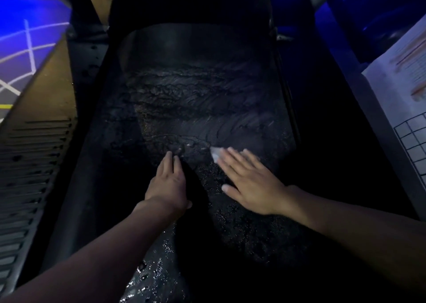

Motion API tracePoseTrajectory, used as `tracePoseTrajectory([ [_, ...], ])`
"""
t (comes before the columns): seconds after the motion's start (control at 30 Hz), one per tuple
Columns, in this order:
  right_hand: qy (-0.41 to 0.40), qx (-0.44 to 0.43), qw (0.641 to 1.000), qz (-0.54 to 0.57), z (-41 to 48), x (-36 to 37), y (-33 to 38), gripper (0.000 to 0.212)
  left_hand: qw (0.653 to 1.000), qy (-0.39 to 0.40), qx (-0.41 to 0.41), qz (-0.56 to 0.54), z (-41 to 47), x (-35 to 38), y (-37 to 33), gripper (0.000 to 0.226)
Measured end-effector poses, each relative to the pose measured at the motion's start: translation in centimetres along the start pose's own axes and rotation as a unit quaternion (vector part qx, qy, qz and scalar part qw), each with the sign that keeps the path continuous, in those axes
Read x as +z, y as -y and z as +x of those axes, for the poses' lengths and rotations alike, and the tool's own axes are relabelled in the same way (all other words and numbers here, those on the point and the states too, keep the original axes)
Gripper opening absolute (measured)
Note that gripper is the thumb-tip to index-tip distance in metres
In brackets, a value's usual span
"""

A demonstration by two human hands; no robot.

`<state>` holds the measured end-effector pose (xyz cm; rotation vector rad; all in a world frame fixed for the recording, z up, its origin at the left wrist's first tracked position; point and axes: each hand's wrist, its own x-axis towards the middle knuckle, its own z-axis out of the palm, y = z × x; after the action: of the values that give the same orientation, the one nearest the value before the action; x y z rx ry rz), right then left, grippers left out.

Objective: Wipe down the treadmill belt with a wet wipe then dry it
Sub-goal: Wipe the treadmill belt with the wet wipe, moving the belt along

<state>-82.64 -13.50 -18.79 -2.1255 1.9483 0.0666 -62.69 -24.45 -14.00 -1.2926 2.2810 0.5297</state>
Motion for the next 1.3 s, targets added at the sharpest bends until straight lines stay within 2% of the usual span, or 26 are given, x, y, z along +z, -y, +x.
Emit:
tracePoseTrajectory([
  [0.03, 0.002, -0.028, 1.0, -0.004, 0.1, -0.3, -0.6, 0.071, 1.0, -0.001, -0.019, 0.009, -0.3, 0.1, -0.2, 0.121],
  [0.07, -0.012, -0.016, 1.0, -0.008, 0.6, -0.4, -1.4, 0.07, 0.999, 0.009, -0.045, 0.009, -0.5, 0.1, -0.3, 0.117],
  [0.13, -0.049, 0.099, 0.994, 0.006, 1.6, -0.9, -2.3, 0.072, 0.996, 0.031, -0.085, -0.026, -0.8, 0.0, -0.3, 0.114],
  [0.17, -0.043, 0.131, 0.99, 0.007, 1.8, -0.8, -1.8, 0.074, 0.995, 0.033, -0.086, -0.039, -0.8, -0.1, -0.2, 0.114],
  [0.2, -0.034, 0.115, 0.993, 0.003, 1.9, -0.5, -0.8, 0.074, 0.995, 0.029, -0.083, -0.041, -0.8, -0.2, -0.1, 0.115],
  [0.3, -0.001, -0.034, 0.999, -0.01, 1.3, 0.1, 1.5, 0.069, 0.997, 0.011, -0.074, -0.029, -0.9, -1.1, 0.6, 0.119],
  [0.33, -0.006, -0.038, 0.999, -0.007, 1.7, -0.2, 0.8, 0.068, 0.997, 0.011, -0.068, -0.026, -0.9, -1.5, 1.0, 0.118],
  [0.43, -0.041, 0.114, 0.993, 0.009, 3.2, -0.8, -0.6, 0.071, 0.999, 0.014, -0.042, -0.002, -0.9, -2.4, 2.7, 0.118],
  [0.47, -0.039, 0.112, 0.993, 0.007, 3.3, -0.7, 0.0, 0.073, 0.999, 0.009, -0.036, 0.013, -0.9, -2.4, 3.1, 0.119],
  [0.57, -0.009, -0.033, 0.999, -0.009, 2.7, 0.0, 2.1, 0.07, 0.998, -0.006, -0.052, 0.034, -0.9, -1.9, 2.9, 0.12],
  [0.6, -0.011, -0.051, 0.999, -0.007, 2.9, -0.2, 1.6, 0.069, 0.997, -0.005, -0.067, 0.035, -0.8, -1.6, 2.6, 0.116],
  [0.63, -0.022, -0.026, 0.999, -0.002, 3.6, -0.5, 0.9, 0.068, 0.996, 0.001, -0.085, 0.028, -0.7, -1.4, 2.4, 0.112],
  [0.7, -0.036, 0.081, 0.996, 0.006, 4.4, -1.1, 0.6, 0.071, 0.993, 0.021, -0.117, -0.004, -0.7, -1.1, 2.3, 0.109],
  [0.73, -0.035, 0.094, 0.995, 0.005, 4.5, -0.8, 1.3, 0.072, 0.992, 0.025, -0.122, -0.014, -0.7, -1.1, 2.3, 0.109],
  [0.87, 0.013, -0.085, 0.996, -0.009, 3.8, -0.2, 3.9, 0.07, 0.993, 0.004, -0.119, -0.024, -0.9, -1.1, 3.0, 0.117],
  [0.9, 0.005, -0.071, 0.997, -0.009, 4.3, -0.5, 3.2, 0.071, 0.993, 0.002, -0.114, -0.022, -0.9, -1.1, 3.2, 0.117],
  [0.97, -0.017, 0.048, 0.999, 0.012, 5.4, -1.3, 2.4, 0.075, 0.994, 0.004, -0.107, -0.017, -1.1, -1.1, 3.8, 0.118],
  [1.0, -0.019, 0.081, 0.997, 0.008, 5.6, -1.2, 2.8, 0.076, 0.995, 0.002, -0.103, -0.013, -1.1, -1.2, 3.9, 0.118],
  [1.03, -0.018, 0.067, 0.998, 0.007, 5.6, -1.0, 3.7, 0.076, 0.995, -0.002, -0.102, -0.011, -1.0, -1.2, 4.0, 0.117],
  [1.13, 0.005, -0.069, 0.998, -0.01, 5.2, -0.5, 5.7, 0.069, 0.99, 0.0, -0.139, -0.024, -1.1, -1.3, 3.7, 0.115],
  [1.17, 0.004, -0.073, 0.997, -0.009, 5.7, -0.8, 5.2, 0.067, 0.987, 0.008, -0.158, -0.036, -1.1, -1.2, 3.8, 0.114],
  [1.27, -0.005, 0.061, 0.998, 0.0, 7.0, -1.5, 4.5, 0.066, 0.985, 0.016, -0.16, -0.067, -1.2, -1.1, 4.4, 0.115],
  [1.3, -0.009, 0.059, 0.998, -0.003, 7.0, -1.2, 5.0, 0.067, 0.986, 0.008, -0.153, -0.064, -1.2, -1.1, 4.6, 0.117],
])
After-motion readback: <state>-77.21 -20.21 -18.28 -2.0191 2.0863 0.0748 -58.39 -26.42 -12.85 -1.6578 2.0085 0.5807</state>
